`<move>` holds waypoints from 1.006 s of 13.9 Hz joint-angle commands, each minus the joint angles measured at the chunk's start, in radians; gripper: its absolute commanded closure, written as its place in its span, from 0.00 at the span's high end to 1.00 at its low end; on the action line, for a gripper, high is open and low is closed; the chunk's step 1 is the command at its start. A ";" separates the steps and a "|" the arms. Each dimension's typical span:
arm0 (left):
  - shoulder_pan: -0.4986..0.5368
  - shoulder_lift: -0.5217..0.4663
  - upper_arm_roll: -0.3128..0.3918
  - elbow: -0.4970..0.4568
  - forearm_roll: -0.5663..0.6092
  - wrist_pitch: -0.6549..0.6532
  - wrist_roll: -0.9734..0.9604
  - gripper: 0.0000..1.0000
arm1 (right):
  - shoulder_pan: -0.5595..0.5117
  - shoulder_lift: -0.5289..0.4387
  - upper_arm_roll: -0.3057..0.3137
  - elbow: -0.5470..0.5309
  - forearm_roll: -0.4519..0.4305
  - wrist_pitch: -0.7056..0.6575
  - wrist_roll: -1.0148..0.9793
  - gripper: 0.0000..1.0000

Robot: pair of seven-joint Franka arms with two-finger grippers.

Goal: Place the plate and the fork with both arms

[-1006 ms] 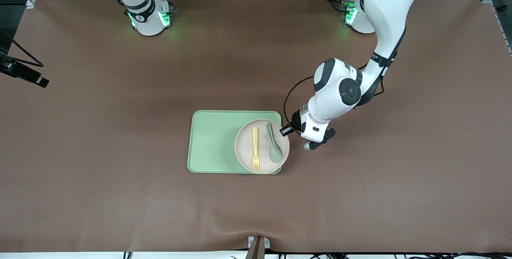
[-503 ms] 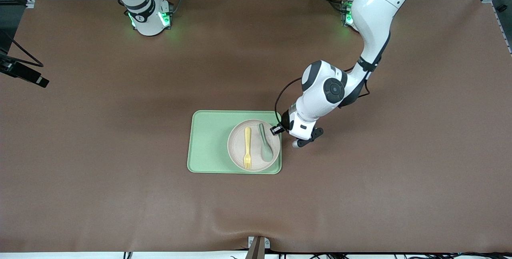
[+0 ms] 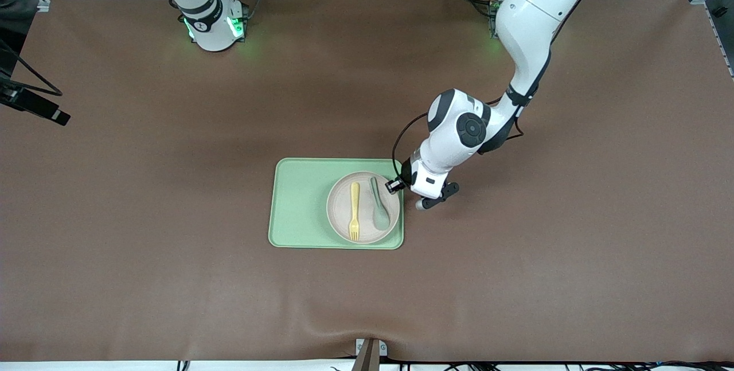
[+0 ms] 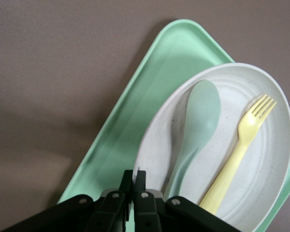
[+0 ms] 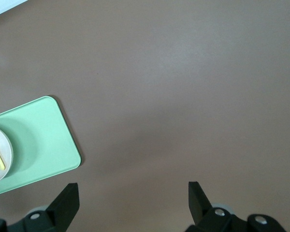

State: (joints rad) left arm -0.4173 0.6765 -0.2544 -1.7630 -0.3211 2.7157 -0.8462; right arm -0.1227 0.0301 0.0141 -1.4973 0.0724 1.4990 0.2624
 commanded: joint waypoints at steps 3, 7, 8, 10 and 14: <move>-0.017 0.006 0.011 -0.003 0.033 0.042 -0.001 0.00 | -0.035 -0.009 0.013 -0.009 0.020 -0.005 -0.014 1.00; -0.021 0.025 0.011 -0.013 0.033 0.084 0.001 0.00 | -0.035 -0.009 0.013 -0.009 0.020 -0.005 -0.014 1.00; -0.026 0.028 0.012 -0.013 0.033 0.087 0.001 0.00 | -0.035 -0.009 0.013 -0.009 0.020 -0.006 -0.014 1.00; -0.026 0.029 0.014 -0.018 0.033 0.088 0.001 0.00 | -0.037 -0.009 0.013 -0.009 0.020 -0.005 -0.014 1.00; -0.026 0.029 0.015 -0.018 0.033 0.088 0.009 0.00 | -0.034 -0.009 0.013 -0.009 0.020 -0.006 -0.014 1.00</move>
State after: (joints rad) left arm -0.4315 0.7116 -0.2504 -1.7752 -0.3027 2.7834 -0.8447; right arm -0.1331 0.0301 0.0129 -1.4983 0.0731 1.4982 0.2624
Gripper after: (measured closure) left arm 0.947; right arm 0.000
